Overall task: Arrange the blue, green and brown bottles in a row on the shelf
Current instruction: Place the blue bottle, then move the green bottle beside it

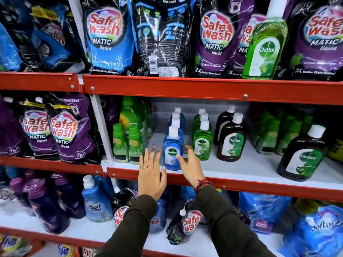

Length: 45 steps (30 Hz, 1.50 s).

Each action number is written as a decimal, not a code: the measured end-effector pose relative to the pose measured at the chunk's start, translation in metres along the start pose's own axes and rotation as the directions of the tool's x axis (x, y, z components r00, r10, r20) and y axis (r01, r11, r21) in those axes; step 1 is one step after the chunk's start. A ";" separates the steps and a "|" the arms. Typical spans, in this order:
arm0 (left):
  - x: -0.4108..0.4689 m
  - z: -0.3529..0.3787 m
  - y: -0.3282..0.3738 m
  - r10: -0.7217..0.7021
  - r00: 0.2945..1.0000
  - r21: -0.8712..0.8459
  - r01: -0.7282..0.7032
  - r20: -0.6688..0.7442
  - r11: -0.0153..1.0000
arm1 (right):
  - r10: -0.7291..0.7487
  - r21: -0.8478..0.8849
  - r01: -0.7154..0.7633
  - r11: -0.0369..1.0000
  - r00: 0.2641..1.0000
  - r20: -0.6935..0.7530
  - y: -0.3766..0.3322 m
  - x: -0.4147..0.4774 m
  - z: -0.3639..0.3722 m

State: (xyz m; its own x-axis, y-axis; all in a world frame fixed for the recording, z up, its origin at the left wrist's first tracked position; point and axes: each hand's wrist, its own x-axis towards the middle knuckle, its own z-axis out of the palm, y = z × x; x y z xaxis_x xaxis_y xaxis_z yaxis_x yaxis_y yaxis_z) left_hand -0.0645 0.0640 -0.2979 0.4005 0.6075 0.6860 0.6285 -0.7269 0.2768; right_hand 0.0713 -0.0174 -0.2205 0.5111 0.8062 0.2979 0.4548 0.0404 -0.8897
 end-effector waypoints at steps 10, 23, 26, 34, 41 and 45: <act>0.000 -0.007 0.006 -0.064 0.998 -0.048 0.065 0.003 0.997 | -0.057 0.045 0.057 0.997 0.998 -0.007 0.002 -0.010 -0.012; 0.080 -0.078 0.118 0.164 0.933 -0.041 -0.187 -0.320 0.982 | -0.665 -0.543 0.405 0.735 0.585 -0.464 -0.085 -0.013 -0.113; 0.113 -0.094 0.145 0.231 0.895 0.011 -0.245 -0.381 0.969 | -0.685 -0.596 0.352 0.722 0.488 -0.541 -0.116 0.001 -0.151; 0.172 -0.098 0.185 0.272 0.865 0.117 -0.246 -0.422 0.962 | -0.588 -0.575 0.240 0.782 0.590 -0.554 -0.162 0.046 -0.225; 0.175 -0.094 0.183 0.287 0.849 0.180 -0.230 -0.443 0.957 | -0.302 -0.376 0.148 0.915 0.870 -0.391 -0.183 0.057 -0.257; 0.174 -0.094 0.183 0.285 0.845 0.183 -0.225 -0.453 0.957 | -0.271 -0.254 0.181 0.950 0.883 -0.384 -0.182 0.057 -0.263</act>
State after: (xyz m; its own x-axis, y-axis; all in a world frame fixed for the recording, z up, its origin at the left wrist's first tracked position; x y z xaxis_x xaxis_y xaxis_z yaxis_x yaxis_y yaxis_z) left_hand 0.0572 0.0067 -0.0643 0.2155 0.1606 0.9632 0.6332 -0.7739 -0.0126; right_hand 0.2098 -0.1337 0.0494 0.6082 0.4743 0.6366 0.7096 0.0345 -0.7037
